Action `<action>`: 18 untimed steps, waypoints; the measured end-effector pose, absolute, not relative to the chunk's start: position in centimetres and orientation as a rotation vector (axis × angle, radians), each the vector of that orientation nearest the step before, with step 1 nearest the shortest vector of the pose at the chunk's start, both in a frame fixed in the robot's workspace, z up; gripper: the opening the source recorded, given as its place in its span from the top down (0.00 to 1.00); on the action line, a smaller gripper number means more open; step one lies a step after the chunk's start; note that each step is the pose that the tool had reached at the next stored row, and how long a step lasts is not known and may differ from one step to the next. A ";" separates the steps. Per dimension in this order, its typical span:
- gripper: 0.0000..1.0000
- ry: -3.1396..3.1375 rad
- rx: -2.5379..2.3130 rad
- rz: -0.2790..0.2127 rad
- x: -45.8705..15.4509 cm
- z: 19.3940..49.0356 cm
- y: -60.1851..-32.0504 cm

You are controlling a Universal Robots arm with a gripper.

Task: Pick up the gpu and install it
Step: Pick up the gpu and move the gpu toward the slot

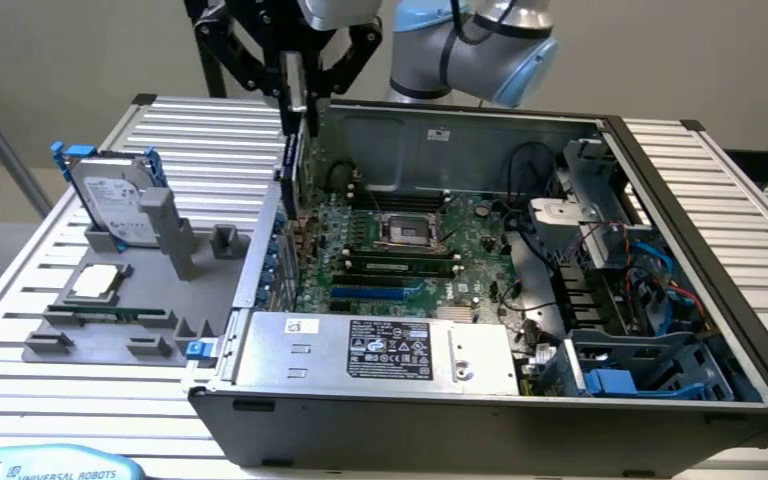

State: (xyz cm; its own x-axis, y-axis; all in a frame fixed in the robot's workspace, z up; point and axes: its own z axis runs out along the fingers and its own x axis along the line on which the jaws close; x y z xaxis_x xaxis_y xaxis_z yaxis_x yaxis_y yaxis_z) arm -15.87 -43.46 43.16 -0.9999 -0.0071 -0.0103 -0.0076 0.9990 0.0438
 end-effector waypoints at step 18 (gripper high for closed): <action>0.73 3.132 -0.010 0.018 -8.6 41.1 -42.7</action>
